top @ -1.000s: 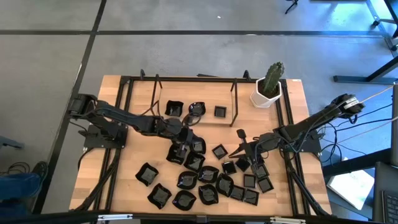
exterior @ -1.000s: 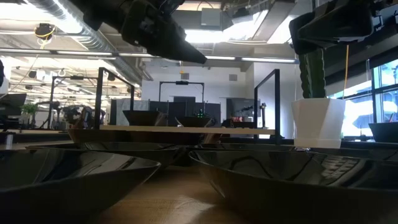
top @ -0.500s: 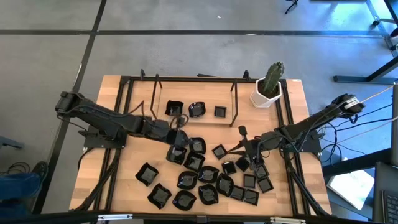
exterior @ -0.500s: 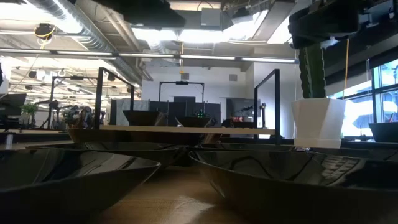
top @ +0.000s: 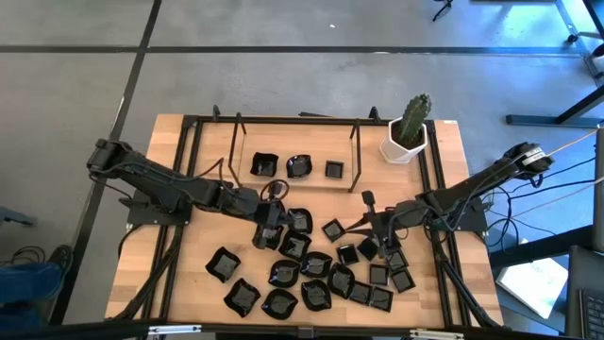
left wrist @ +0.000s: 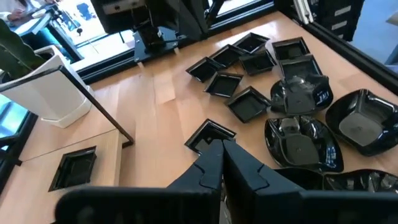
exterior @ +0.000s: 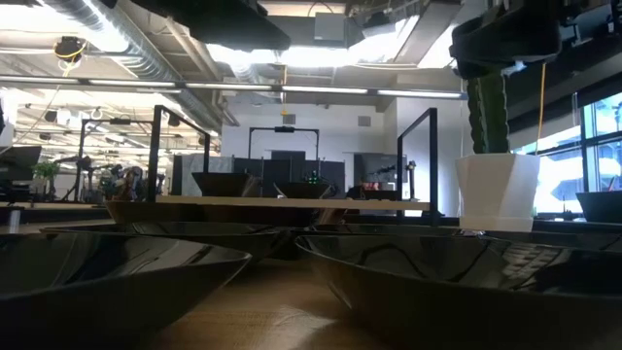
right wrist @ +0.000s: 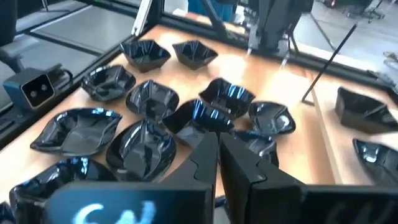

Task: Pick & Place Mini shaped plates
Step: Stack the square plate on the top of the square plate on the shelf

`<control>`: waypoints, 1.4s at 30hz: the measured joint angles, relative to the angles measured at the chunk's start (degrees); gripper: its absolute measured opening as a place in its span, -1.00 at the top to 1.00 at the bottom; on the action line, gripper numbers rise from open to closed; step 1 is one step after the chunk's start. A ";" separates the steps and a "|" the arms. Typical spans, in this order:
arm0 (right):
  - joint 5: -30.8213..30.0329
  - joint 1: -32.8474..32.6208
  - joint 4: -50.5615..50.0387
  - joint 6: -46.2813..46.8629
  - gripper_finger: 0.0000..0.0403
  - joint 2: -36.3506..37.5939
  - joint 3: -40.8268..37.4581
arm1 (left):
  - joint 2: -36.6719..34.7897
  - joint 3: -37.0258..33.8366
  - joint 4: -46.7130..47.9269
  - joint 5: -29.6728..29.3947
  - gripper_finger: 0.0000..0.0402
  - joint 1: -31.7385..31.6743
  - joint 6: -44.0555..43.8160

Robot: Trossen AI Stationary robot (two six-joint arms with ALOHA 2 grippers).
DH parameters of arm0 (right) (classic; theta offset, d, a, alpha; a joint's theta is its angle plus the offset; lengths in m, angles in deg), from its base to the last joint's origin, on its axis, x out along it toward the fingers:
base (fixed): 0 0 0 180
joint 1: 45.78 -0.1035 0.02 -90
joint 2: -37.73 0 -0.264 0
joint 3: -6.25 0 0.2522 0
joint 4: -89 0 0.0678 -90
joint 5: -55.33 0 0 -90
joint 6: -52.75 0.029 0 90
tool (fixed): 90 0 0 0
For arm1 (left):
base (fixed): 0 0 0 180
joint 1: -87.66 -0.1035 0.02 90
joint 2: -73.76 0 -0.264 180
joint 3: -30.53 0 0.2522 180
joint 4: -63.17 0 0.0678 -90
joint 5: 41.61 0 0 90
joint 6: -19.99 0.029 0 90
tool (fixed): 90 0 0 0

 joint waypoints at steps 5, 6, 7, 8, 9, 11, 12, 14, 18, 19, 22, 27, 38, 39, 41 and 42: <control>0.03 0.00 -2.68 2.35 0.90 -0.18 0.00 | 0.00 0.00 -0.47 0.01 0.98 0.00 0.02; 0.02 0.00 -2.68 2.25 0.90 -0.18 0.00 | 0.00 0.00 -0.44 0.01 0.98 0.00 0.04; 0.01 0.00 -2.69 1.92 0.90 -0.18 0.00 | 0.00 0.00 -0.46 0.00 0.99 0.00 0.04; 0.00 0.00 -2.75 1.65 0.90 -0.18 0.00 | 0.00 0.00 -0.46 -0.01 0.99 0.00 0.04; 0.00 0.00 -2.81 1.26 0.90 -0.18 0.00 | 0.00 0.00 -0.44 0.01 0.99 0.00 0.04; 0.00 0.00 -2.78 0.94 0.90 -0.18 0.00 | 0.00 0.00 -0.44 0.00 0.98 0.00 0.04; 0.00 0.00 -2.75 0.94 0.90 -0.18 0.00 | 0.00 0.00 -0.45 0.01 0.98 0.00 0.04; 0.00 0.00 -2.40 0.81 0.90 -0.18 0.00 | 0.00 0.00 -0.78 0.01 0.97 0.00 0.09; 0.27 0.00 -2.39 0.81 0.90 -0.20 0.00 | 0.00 0.00 -5.73 0.01 0.97 0.00 3.74; 1.16 0.00 -2.38 0.89 0.90 -0.20 0.00 | 0.00 0.00 -7.83 0.01 0.98 0.00 4.35; 5.60 0.00 -1.74 1.38 0.90 -0.20 -0.02 | 0.26 0.02 -11.91 0.53 0.99 -0.01 3.32; 9.05 0.00 0.42 0.79 0.90 0.17 -0.02 | 3.35 0.05 -12.73 0.08 0.99 -0.38 2.40; 5.84 0.00 -4.65 0.99 0.90 -1.52 -0.02 | 4.34 1.10 -10.53 -1.61 0.99 -1.47 4.31; 3.80 0.00 -4.55 1.44 0.90 -2.18 -0.02 | 4.01 1.18 -9.92 -2.14 0.99 -1.39 4.57; -0.38 0.05 -3.49 1.89 0.90 -3.60 -0.01 | 3.14 1.16 -7.88 -3.34 0.99 -1.04 4.59; -1.63 0.20 -3.80 1.86 0.90 -4.34 0.30 | 2.84 1.16 -7.37 -3.98 0.98 -0.96 4.57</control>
